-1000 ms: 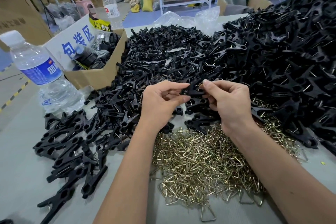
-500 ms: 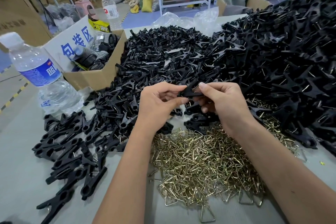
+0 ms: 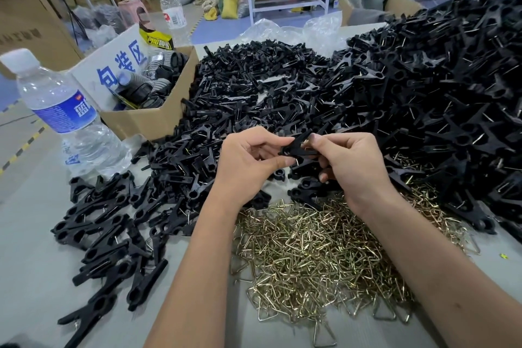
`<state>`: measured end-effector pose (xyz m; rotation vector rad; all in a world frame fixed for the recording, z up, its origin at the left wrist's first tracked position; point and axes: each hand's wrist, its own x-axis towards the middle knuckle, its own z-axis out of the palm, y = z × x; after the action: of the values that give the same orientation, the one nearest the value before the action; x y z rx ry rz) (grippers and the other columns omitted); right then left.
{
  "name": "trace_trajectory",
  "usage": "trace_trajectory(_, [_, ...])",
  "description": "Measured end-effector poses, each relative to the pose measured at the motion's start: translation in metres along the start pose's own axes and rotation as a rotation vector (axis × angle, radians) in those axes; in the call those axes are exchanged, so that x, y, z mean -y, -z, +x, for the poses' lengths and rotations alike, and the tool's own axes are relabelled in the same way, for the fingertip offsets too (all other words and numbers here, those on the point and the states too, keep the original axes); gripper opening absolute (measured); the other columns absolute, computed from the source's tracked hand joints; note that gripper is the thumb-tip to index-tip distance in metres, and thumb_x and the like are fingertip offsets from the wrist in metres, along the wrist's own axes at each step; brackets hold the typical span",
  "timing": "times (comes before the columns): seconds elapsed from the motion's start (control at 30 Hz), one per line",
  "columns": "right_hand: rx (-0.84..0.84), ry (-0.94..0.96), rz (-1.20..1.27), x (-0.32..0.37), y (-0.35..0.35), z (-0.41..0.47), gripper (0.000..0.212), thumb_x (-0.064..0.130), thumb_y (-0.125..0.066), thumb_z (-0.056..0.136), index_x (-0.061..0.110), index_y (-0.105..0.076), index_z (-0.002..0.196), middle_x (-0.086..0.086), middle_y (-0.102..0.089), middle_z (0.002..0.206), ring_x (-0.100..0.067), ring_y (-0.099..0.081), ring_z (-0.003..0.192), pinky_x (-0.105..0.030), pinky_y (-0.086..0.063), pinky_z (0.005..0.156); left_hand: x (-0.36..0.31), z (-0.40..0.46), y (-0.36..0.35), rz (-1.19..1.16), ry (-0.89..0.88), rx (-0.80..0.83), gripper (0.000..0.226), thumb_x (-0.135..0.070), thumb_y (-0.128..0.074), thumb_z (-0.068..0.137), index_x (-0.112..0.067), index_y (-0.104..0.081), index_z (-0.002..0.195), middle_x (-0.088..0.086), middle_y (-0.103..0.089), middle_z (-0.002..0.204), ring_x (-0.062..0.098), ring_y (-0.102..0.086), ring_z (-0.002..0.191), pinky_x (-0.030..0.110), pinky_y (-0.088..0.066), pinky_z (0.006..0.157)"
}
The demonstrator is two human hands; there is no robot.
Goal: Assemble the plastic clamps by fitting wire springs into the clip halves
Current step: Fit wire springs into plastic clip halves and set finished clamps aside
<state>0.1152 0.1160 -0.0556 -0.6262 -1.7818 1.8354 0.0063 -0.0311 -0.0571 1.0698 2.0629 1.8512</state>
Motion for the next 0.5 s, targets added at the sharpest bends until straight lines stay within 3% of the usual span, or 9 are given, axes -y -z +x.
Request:
trace_trajectory(0.13, [0.051, 0.135, -0.127, 0.0, 0.001, -0.002, 0.024, 0.026, -0.068, 0.1, 0.032, -0.084, 0.083, 0.005, -0.065, 0.055, -0.014, -0.057, 0.045, -0.026, -0.049, 0.045, 0.001, 0.0, 0.005, 0.011, -0.014, 0.007, 0.034, 0.007, -0.09, 0.068, -0.007, -0.081, 0.098, 0.003, -0.074, 0.085, 0.013, -0.064, 0.075, 0.026, -0.055, 0.071])
trace_trajectory(0.27, [0.2, 0.133, -0.137, 0.005, 0.008, 0.0, 0.026, 0.029, -0.061, 0.104, 0.02, -0.083, 0.092, 0.0, -0.061, 0.062, -0.02, -0.056, 0.049, -0.028, -0.047, 0.048, 0.001, 0.001, 0.006, -0.014, -0.017, -0.01, 0.033, 0.004, -0.09, 0.069, -0.011, -0.082, 0.098, 0.003, -0.073, 0.084, 0.013, -0.063, 0.074, 0.026, -0.056, 0.072])
trace_trajectory(0.37, [0.284, 0.027, -0.055, 0.008, 0.012, 0.002, 0.025, 0.026, -0.062, 0.104, 0.015, -0.083, 0.098, -0.012, -0.066, 0.078, -0.028, -0.057, 0.062, -0.029, -0.047, 0.051, 0.001, 0.001, 0.007, -0.041, -0.02, -0.012, 0.033, 0.004, -0.09, 0.07, -0.011, -0.082, 0.098, 0.008, -0.076, 0.086, 0.017, -0.066, 0.076, 0.032, -0.057, 0.074])
trace_trajectory(0.5, [0.47, -0.231, 0.221, 0.016, 0.022, 0.004, 0.024, 0.028, -0.076, 0.085, 0.007, -0.083, 0.097, -0.008, -0.075, 0.091, -0.01, -0.065, 0.071, -0.018, -0.052, 0.051, -0.001, 0.0, 0.009, -0.196, -0.013, 0.064, 0.036, 0.008, -0.087, 0.07, -0.008, -0.081, 0.101, 0.01, -0.079, 0.092, 0.02, -0.073, 0.084, 0.028, -0.06, 0.078])
